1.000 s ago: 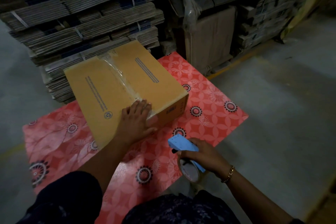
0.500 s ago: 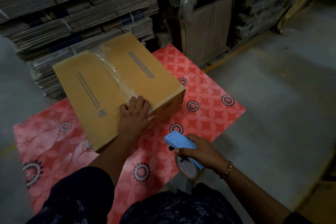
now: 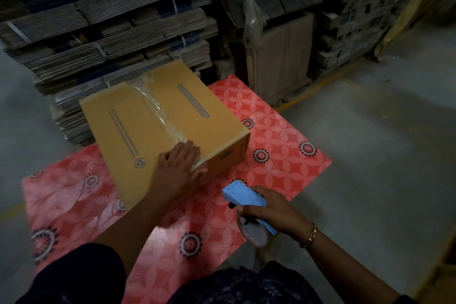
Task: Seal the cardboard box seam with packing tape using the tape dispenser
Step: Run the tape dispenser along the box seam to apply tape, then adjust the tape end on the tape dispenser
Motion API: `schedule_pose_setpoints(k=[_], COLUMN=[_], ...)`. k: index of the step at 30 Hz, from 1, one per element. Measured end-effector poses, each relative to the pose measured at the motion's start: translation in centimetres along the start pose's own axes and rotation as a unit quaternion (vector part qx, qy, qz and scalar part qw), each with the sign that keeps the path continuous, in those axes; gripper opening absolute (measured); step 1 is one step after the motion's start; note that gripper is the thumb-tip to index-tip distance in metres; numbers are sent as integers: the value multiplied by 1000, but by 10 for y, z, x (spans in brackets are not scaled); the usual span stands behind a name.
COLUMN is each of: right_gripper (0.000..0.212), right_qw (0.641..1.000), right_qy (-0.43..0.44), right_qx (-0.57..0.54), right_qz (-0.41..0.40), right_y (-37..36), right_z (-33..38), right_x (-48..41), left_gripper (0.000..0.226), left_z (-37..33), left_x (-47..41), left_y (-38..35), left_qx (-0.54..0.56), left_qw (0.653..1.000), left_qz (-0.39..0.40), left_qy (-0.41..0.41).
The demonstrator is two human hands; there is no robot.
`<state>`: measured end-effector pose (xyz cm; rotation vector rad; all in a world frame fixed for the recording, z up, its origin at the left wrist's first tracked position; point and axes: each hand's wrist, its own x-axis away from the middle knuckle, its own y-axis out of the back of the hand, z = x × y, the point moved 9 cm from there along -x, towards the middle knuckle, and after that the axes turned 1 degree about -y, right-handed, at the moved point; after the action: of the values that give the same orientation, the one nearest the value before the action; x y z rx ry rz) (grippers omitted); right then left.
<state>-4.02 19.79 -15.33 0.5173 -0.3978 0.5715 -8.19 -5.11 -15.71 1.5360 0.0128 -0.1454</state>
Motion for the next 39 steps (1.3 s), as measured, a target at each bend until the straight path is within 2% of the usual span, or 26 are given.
schedule_pose_setpoints(k=[5,9,14,17,20,23,25,27,30,31,32,33,34,35,37,39], right_gripper=[47,47,41,38,39,53,61,49,29,20,23,35,48,62,73,61], right_qw=[1000,1000,1000,1000,999,996,991,984,972,968,966,965,967,970,981,986], right_qy=[-9,-4,11,10,9,16,33,41,10,20,13,-12,-38,-52,-34,30], right_qx=[2,5,-11,-11,4,47,91,87,33,2,-24,-45,-49,-45,-59,-114], right_qz=[8,13,17,24,50,68,97,151,233,250,258,257,248,233,179,116], right_y=[-2,-5,-1,6,16,29,34,35,37,40,45,52,62,73,99,125], right_z=[-2,2,12,19,32,53,78,102,114,120,116,107,99,95,91,97], right_x=[0,1,4,6,6,1,5,8,4,4,-1,-10,-17,-22,-37,-44], left_gripper=[69,101,119,128,142,152,146,129,81,73,70,66,61,58,59,66], left_z=[-1,-2,-3,1,-13,-58,-91,-115,-133,-135,-135,-135,-136,-135,-134,-137], left_x=[1,2,2,0,5,13,19,16,3,0,-1,-2,-1,0,4,8], left_y=[-9,-12,-9,-8,1,45,72,85,104,106,107,103,98,93,88,86], left_qx=[-10,17,21,31,109,208,233,250,287,300,310,332,379,449,613,722], left_qw=[999,996,996,991,969,954,950,948,947,945,944,937,919,884,773,645], left_qz=[43,93,91,131,221,202,174,156,72,59,60,77,102,125,133,130], left_qy=[-7,-5,-10,-5,-14,-77,-116,-125,-124,-115,-99,-74,-44,-8,92,215])
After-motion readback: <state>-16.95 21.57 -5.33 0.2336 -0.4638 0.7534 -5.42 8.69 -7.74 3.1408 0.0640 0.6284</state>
